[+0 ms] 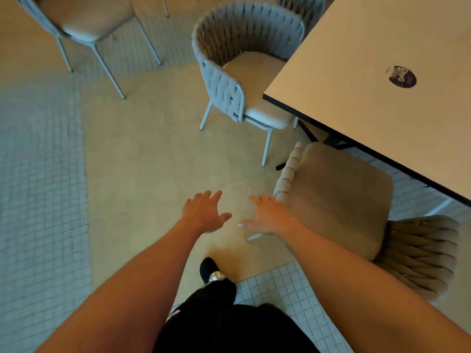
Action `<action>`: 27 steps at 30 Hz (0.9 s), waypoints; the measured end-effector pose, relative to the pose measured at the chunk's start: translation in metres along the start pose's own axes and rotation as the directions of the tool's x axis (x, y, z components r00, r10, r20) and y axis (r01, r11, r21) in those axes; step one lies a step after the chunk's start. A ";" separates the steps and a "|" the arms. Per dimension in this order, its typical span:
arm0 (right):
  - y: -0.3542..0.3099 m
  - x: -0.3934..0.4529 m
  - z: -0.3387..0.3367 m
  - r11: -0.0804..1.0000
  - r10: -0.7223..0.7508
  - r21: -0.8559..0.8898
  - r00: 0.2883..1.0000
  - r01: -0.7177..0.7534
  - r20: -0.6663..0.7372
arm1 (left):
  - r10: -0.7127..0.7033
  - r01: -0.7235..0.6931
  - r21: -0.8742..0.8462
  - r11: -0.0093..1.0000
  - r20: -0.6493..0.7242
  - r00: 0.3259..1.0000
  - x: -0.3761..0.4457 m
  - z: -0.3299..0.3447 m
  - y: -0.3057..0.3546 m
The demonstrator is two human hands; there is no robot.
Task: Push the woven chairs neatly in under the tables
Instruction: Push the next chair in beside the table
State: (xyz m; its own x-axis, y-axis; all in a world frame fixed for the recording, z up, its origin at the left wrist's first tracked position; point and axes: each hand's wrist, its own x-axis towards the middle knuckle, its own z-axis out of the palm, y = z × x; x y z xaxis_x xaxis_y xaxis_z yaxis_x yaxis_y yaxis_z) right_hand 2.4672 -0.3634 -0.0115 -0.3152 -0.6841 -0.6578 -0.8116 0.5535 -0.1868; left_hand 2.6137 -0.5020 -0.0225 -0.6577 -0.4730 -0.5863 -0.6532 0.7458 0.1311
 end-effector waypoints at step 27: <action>-0.059 0.219 -0.174 0.998 -0.061 0.012 0.998 0.061 0.014 | -0.181 0.181 -0.090 0.979 0.003 0.983 0.169 -0.167 -0.150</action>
State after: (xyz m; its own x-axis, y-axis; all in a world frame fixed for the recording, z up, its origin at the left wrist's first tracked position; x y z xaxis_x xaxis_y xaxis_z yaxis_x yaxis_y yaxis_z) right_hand 2.3603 -0.6284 -0.0175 -0.2587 -0.7099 -0.6551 -0.8234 0.5166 -0.2347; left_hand 2.5381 -0.7724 -0.0083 -0.5273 -0.5990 -0.6026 -0.7924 0.6027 0.0943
